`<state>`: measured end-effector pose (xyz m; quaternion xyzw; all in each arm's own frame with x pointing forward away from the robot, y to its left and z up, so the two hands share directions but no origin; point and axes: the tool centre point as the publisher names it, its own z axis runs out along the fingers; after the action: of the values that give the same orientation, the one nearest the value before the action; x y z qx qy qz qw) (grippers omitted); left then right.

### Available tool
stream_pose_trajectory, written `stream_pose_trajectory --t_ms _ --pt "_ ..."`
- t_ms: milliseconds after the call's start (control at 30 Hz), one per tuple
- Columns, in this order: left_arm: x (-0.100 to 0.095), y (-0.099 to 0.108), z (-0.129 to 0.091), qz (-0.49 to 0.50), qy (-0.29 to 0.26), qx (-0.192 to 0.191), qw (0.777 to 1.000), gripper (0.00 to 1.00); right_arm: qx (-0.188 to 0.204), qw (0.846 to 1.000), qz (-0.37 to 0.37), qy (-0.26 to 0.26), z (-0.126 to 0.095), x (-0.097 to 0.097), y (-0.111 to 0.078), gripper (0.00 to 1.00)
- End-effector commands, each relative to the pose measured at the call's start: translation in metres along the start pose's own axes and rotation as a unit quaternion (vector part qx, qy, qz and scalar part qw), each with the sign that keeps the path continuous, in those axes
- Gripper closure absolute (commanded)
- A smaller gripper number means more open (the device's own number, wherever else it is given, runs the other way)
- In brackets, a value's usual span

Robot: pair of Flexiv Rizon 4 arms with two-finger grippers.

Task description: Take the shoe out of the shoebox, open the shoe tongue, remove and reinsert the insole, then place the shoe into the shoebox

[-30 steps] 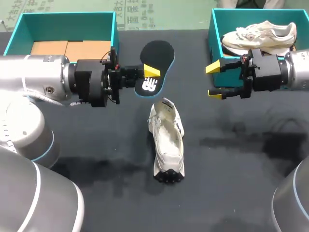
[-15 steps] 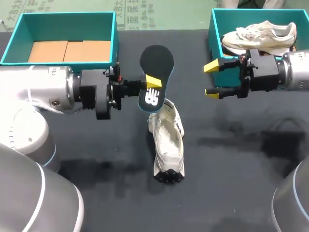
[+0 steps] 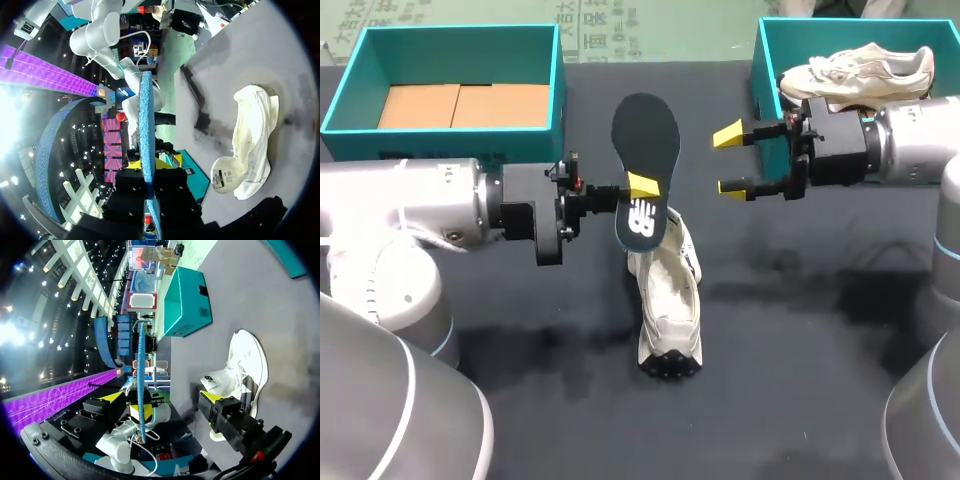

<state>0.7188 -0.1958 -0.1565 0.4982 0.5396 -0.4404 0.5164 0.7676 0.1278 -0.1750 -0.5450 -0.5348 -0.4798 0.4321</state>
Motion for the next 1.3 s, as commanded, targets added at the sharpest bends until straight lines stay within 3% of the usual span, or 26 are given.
stream_pose_trajectory --t_ms 33,267,533,600,733,867,1067,1300 --pt "0.008 0.004 0.011 -0.003 0.003 -0.010 1.000 1.00 -0.009 1.000 -0.002 0.002 0.011 -0.002 -0.009 0.00" --pt "0.015 0.006 0.021 0.001 0.008 -0.011 1.000 1.00 0.002 1.000 -0.011 -0.001 0.024 -0.001 -0.017 0.00" --pt "0.024 0.007 0.029 -0.004 0.016 -0.011 1.000 1.00 0.020 0.999 -0.028 -0.010 0.036 0.002 -0.013 0.00" --pt "0.025 0.007 0.031 -0.004 0.017 -0.011 1.000 1.00 0.023 0.999 -0.031 -0.010 0.038 0.003 -0.012 0.08" --pt "0.025 0.005 0.034 0.000 0.017 -0.010 1.000 1.00 0.025 0.999 -0.032 -0.008 0.039 0.003 -0.012 0.11" --pt "0.023 0.005 0.038 0.009 0.015 -0.012 1.000 1.00 0.025 0.999 -0.034 -0.005 0.040 0.003 -0.011 0.32" --pt "0.023 0.006 0.041 0.013 0.013 -0.017 1.000 1.00 0.027 0.999 -0.037 0.004 0.044 0.005 -0.010 0.49" --pt "0.025 0.006 0.045 0.018 0.018 -0.021 0.999 1.00 0.031 0.999 -0.038 0.011 0.048 0.006 -0.011 0.56"
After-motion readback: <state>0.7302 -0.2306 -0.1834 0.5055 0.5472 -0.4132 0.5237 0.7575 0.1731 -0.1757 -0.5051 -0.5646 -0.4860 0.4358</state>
